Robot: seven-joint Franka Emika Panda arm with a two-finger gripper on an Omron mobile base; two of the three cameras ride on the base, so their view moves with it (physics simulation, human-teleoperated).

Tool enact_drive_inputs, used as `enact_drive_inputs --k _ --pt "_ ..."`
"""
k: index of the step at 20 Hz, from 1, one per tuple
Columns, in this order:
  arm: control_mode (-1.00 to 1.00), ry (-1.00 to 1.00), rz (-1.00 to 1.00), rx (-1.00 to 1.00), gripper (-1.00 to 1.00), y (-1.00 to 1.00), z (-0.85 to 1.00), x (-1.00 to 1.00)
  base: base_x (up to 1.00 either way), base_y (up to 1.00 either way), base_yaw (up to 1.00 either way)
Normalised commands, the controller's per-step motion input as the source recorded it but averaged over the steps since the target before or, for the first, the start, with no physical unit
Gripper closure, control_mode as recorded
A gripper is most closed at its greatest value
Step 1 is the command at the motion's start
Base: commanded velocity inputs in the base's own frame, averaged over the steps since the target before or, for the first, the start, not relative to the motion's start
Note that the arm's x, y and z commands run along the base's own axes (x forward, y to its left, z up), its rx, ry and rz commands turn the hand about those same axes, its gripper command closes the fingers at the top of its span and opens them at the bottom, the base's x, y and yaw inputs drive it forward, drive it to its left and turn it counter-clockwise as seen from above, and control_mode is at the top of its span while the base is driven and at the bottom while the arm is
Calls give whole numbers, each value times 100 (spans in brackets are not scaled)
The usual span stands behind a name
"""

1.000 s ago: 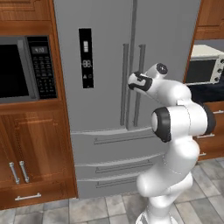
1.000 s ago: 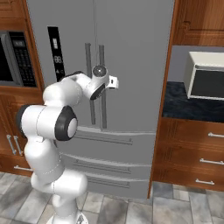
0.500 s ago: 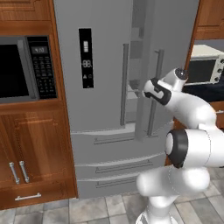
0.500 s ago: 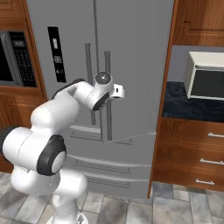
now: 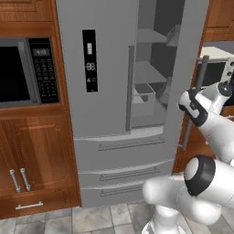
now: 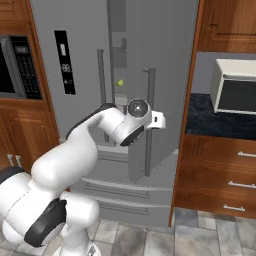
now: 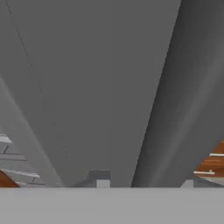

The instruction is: Take the lemon wedge from the fridge and place it on the plate with fish on the dining counter.

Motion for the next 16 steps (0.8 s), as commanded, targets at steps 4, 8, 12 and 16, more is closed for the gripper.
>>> enact_drive_inputs --k 4,8,12,16 --pt "-100 -6 -11 7 -100 -19 84 -97 0 0 0" --pt "-100 -5 -17 0 -100 1 100 -88 0 0 0" --pt "-100 0 -26 0 -100 10 100 -74 0 0 0" --pt "-100 0 -19 -8 -100 68 68 -43 0 0 0"
